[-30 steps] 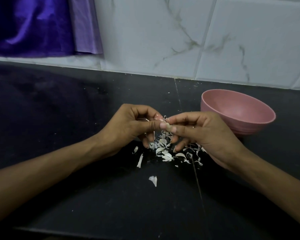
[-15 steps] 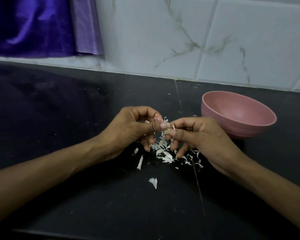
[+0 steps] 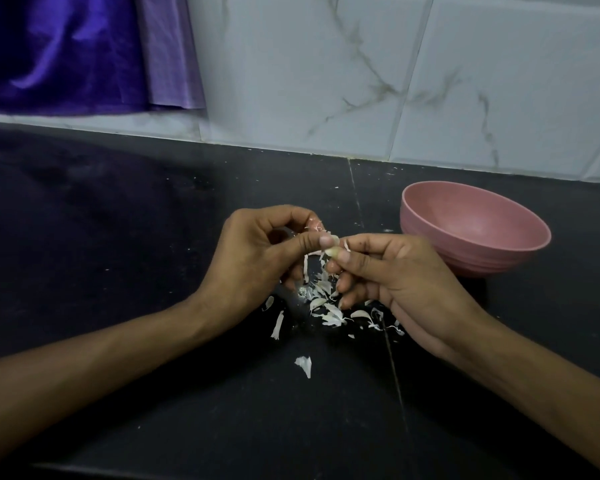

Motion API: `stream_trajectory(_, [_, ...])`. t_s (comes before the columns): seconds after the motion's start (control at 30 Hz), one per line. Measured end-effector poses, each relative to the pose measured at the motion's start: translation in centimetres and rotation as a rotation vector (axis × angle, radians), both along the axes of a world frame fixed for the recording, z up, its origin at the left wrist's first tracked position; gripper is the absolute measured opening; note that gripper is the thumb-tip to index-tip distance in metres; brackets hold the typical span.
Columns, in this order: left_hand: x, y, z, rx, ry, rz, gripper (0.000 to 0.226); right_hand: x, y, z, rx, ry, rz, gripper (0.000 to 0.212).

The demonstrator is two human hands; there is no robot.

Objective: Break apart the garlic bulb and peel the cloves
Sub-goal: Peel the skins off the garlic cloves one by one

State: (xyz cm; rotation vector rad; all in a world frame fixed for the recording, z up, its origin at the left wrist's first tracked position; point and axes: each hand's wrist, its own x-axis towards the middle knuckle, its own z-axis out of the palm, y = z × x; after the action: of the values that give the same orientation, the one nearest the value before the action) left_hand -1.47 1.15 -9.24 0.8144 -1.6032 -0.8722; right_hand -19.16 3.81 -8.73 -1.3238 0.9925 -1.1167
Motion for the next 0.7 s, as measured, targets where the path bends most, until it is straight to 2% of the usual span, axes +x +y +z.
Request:
stream_trajectory(0.23, [-0.09, 0.45, 0.0, -0.092, -0.161, 0.007, 0.017, 0.22, 0.18, 0.05, 0.064, -0.091, 0.019, 0.019])
stream_trajectory(0.47, [0.0, 0.6, -0.28, -0.149, -0.237, -0.009, 0.009, -0.21, 0.04, 0.68, 0.116, -0.163, 0.013, 0.023])
stream_trajectory(0.7, [0.37, -0.02, 0.22, -0.003, -0.09, -0.051, 0.026, -0.68, 0.07, 0.76, 0.095, -0.115, -0.002, 0.028])
